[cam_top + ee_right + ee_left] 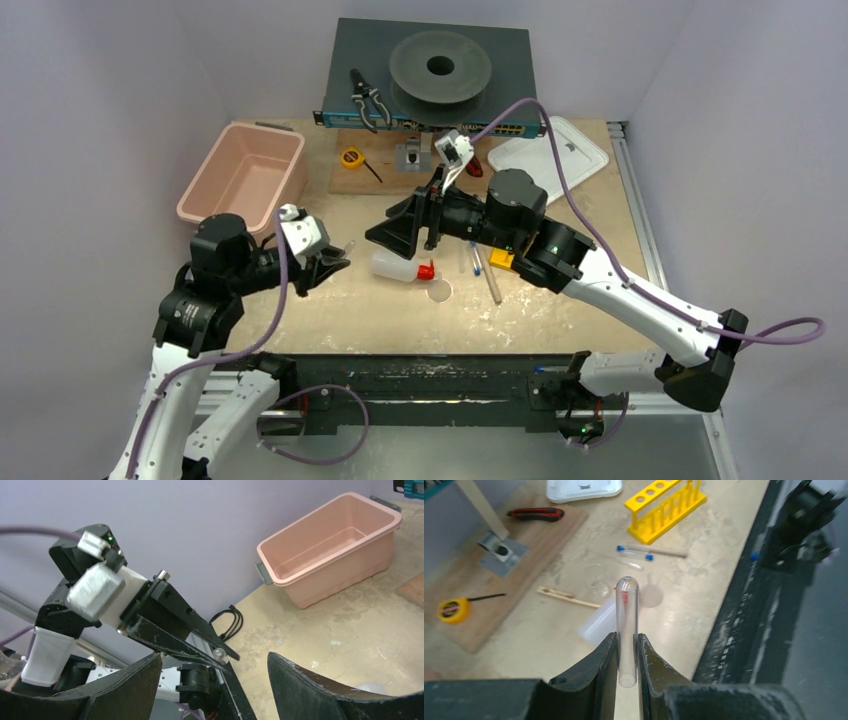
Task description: Organize the chemistry lab equipment
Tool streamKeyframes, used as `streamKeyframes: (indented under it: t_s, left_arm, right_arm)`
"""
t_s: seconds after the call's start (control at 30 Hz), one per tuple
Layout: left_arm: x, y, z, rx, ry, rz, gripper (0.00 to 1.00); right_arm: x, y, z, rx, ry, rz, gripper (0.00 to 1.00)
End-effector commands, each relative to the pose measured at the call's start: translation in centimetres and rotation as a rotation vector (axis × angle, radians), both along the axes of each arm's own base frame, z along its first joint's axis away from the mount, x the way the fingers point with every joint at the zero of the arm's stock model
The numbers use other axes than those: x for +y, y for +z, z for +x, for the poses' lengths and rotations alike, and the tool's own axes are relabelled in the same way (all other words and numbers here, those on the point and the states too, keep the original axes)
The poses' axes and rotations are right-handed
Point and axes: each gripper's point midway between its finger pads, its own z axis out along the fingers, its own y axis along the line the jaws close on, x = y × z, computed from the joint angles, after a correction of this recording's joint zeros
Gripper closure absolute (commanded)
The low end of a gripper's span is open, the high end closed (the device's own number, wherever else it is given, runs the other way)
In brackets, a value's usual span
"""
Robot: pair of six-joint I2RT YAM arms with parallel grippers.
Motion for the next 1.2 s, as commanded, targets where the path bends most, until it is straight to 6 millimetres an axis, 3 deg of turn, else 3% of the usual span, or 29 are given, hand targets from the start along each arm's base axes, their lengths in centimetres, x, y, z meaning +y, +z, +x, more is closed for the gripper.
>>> streamKeyframes:
  t_s: [0.0,0.2,0.47,0.73,0.9,1.1,1.13,1.17]
  left_arm:
    - [-2.2,2.9,-2.0,0.254,-0.012,-0.237,1.0]
    - [-3.2,4.3,-2.2,0.321,-0.038,-0.325,1.0]
    - [-3.4,4.6,-1.4,0.339,-0.026,-0.339,1.0]
    - [-3.5,5.1,-0.6,0.318,-0.014,-0.34,1.0]
    - [-3.4,5.1,-0.5,0.309,-0.006,-0.333,1.0]
    - [-3.4,4.9,-0.6,0.316,-0.016,-0.321,1.0]
    - [-3.4,4.7,-0.5,0.326,-0.012,-0.318,0.88]
    - [-3.4,4.6,-0.5,0.335,-0.008,-0.315,0.66]
  right_arm:
    - [0.3,-0.7,0.2,-0.051,0.0,-0.003,0.23]
    - [1.6,-1.2,0.0,-0.041,0.025,0.001,0.29]
    - [2.7,-0.9,-0.8,-0.049,0.078,0.035,0.36]
    - [3.6,-1.6,-0.6,-0.031,0.092,0.031,0.6]
    - [3.8,-2.0,-0.4,-0.023,0.09,0.017,0.71]
    - [3.4,-2.1,0.3,-0.025,0.041,0.013,1.0]
    - [3.2,-2.2,0.5,-0.025,0.023,0.009,1.0]
    - [2.9,-2.3,0.8,-0.027,-0.001,-0.001,1.0]
